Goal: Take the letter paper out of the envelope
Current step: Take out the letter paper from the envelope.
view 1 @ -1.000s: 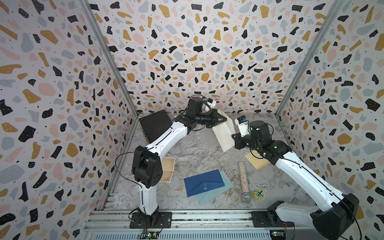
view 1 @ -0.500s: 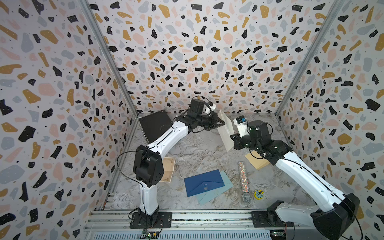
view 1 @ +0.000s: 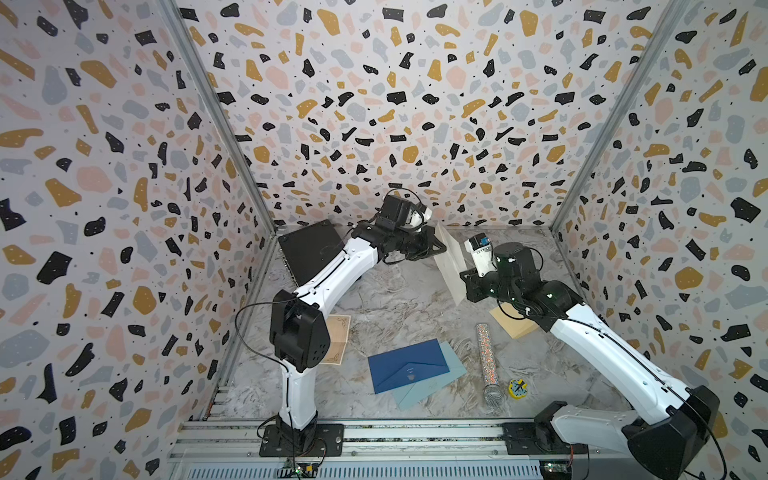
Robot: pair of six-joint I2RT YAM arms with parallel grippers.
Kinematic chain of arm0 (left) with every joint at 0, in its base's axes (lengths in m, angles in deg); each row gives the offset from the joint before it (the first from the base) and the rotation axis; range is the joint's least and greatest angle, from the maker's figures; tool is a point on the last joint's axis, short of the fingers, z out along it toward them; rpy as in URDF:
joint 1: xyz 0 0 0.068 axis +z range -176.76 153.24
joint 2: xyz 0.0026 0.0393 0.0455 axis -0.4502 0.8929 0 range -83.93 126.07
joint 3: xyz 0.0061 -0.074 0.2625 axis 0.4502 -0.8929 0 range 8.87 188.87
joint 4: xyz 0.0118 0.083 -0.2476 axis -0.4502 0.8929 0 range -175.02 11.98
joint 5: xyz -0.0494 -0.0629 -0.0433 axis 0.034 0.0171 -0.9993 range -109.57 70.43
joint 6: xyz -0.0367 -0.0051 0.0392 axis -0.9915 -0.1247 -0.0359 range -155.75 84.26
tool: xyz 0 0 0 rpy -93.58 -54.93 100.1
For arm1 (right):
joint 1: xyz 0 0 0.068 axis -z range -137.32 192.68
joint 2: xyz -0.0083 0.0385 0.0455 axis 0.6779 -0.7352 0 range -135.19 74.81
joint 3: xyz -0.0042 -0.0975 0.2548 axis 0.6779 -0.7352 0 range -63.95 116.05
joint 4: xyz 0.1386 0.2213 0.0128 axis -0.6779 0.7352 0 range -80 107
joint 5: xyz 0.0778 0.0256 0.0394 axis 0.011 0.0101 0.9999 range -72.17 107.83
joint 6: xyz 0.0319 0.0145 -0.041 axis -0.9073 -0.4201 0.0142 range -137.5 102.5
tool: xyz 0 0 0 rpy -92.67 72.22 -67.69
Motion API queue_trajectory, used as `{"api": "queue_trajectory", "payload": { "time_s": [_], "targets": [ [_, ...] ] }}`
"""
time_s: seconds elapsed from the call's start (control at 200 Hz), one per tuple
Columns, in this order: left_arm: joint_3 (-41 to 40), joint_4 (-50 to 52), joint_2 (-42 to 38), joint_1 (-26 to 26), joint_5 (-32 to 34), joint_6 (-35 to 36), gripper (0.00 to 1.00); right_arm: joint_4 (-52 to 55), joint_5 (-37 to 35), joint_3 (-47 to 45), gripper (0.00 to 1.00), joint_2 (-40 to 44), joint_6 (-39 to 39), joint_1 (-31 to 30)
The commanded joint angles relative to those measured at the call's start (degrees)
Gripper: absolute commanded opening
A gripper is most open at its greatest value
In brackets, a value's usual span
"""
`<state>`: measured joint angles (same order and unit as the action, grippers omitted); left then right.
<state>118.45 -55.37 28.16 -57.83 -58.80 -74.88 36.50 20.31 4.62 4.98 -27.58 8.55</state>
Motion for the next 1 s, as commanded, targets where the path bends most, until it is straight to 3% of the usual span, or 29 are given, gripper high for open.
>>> {"api": "queue_trajectory", "payload": {
  "time_s": [0.0,0.23,0.415,0.996],
  "targets": [
    [1.86,3.71,0.67,-0.04,1.92,2.66,0.03,1.00,-2.39,2.78,0.00,0.57,2.01,-1.12],
    [1.78,2.40,-1.86,-0.30,0.84,0.53,0.05,1.77,-6.42,2.45,0.00,0.11,3.23,-2.78],
    [-5.90,-11.77,-7.19,-0.57,-2.06,-8.54,0.03,1.19,-5.00,2.43,0.00,-0.38,1.98,-2.78],
    [-9.36,-18.84,-3.87,-0.28,-2.75,-8.98,0.00,-1.15,11.54,5.15,0.00,-1.62,-14.03,-0.04]
  ]
}}
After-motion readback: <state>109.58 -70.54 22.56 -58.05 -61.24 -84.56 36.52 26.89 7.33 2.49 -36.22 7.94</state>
